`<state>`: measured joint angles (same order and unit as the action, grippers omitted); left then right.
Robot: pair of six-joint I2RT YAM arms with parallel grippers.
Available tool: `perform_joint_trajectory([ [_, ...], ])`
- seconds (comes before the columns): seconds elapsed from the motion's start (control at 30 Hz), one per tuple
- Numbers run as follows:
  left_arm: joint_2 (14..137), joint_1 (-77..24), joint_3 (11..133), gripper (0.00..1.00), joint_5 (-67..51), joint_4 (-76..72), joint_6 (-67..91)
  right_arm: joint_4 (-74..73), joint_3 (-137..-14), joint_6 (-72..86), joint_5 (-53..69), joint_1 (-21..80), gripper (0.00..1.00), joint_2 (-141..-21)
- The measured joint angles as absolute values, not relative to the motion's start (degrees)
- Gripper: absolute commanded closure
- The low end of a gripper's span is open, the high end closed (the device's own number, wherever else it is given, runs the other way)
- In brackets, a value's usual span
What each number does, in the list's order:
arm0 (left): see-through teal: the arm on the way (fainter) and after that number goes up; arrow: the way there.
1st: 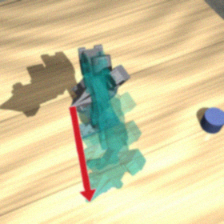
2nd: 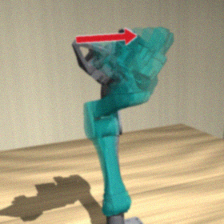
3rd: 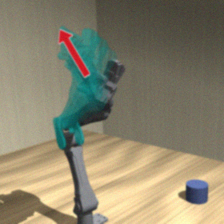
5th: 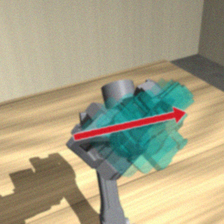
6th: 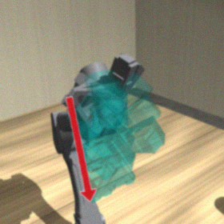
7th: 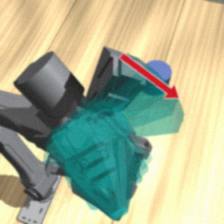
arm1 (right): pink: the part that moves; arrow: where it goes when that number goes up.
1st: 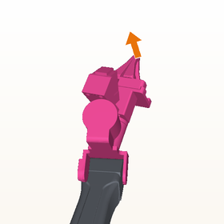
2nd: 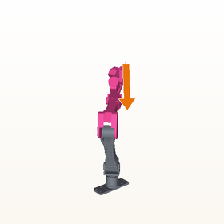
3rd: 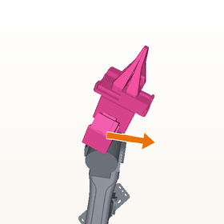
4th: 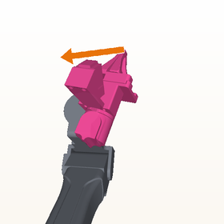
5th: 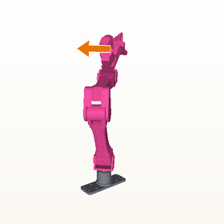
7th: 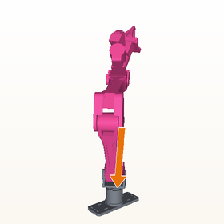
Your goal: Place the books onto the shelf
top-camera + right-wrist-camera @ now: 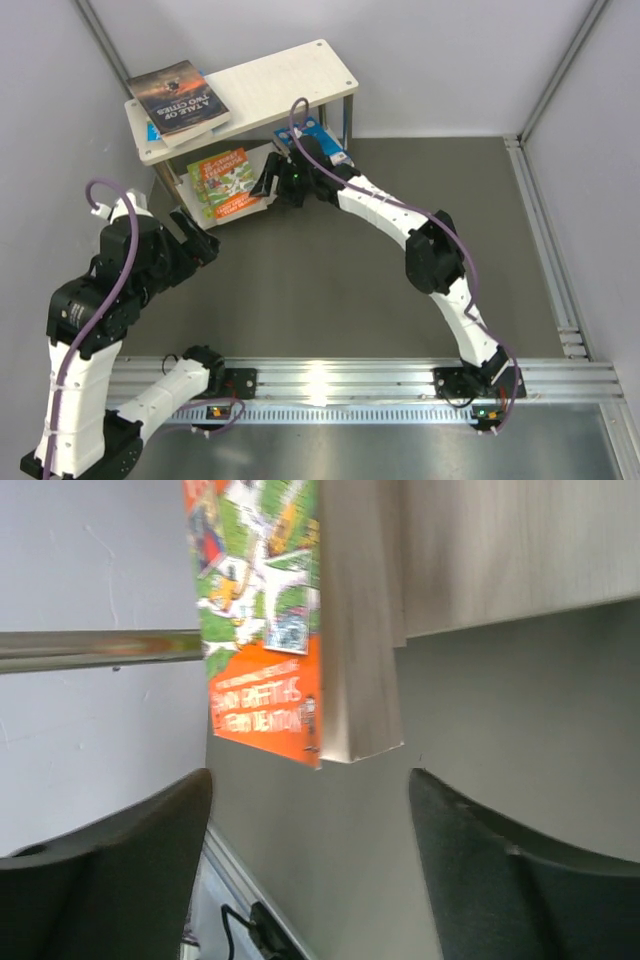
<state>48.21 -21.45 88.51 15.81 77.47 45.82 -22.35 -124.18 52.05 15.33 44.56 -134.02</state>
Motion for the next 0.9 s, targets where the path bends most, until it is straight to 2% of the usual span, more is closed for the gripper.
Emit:
perform_joint_trajectory([
  [0.1, 47.8, -21.5, 88.4, 0.1, 15.6, 77.6, 46.5, -22.1, -124.3, 51.6, 14.7, 44.6, 0.38, -132.8],
  [0.33, 47.3, -21.5, 88.4, 0.1, 15.5, 77.6, 46.8, -22.3, -125.4, 51.7, 14.3, 44.8, 0.47, -132.9],
  [0.9, 48.2, -21.5, 90.0, 0.09, 15.5, 77.6, 44.9, -28.6, -128.8, 49.7, 8.6, 46.1, 0.49, -134.8],
])
